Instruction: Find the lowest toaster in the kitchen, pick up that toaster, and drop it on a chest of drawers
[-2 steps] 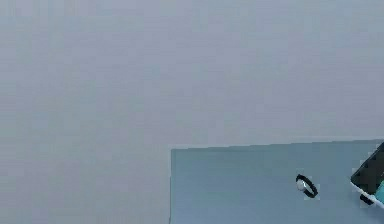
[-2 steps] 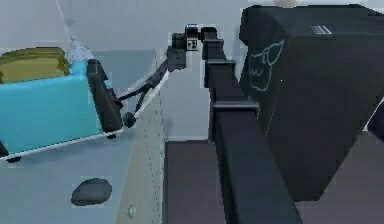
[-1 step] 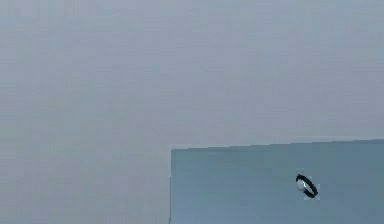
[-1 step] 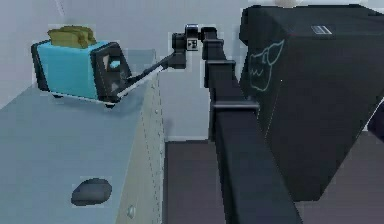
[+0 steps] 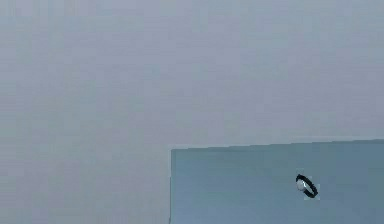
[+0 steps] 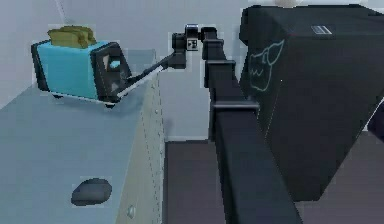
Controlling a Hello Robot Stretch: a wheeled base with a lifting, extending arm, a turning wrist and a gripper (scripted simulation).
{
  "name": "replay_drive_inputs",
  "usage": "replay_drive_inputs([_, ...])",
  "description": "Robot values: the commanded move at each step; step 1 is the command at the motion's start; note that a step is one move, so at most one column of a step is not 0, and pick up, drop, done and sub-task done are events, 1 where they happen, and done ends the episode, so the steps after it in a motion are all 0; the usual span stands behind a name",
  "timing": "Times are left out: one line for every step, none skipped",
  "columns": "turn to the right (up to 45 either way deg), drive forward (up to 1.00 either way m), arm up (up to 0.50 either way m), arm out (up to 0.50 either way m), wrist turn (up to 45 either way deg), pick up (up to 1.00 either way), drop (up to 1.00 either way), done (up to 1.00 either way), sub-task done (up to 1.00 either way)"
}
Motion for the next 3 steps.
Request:
replay_drive_inputs([0.0, 0.00, 0.00, 0.00, 0.0, 0.00, 1.00, 0.00, 0.00])
replay_drive_inputs([0.0, 0.00, 0.00, -0.10, 0.0, 0.00, 0.00, 0.00, 0.00])
replay_drive_inputs([0.0, 0.00, 0.00, 0.00, 0.0, 0.00, 0.00, 1.00, 0.00])
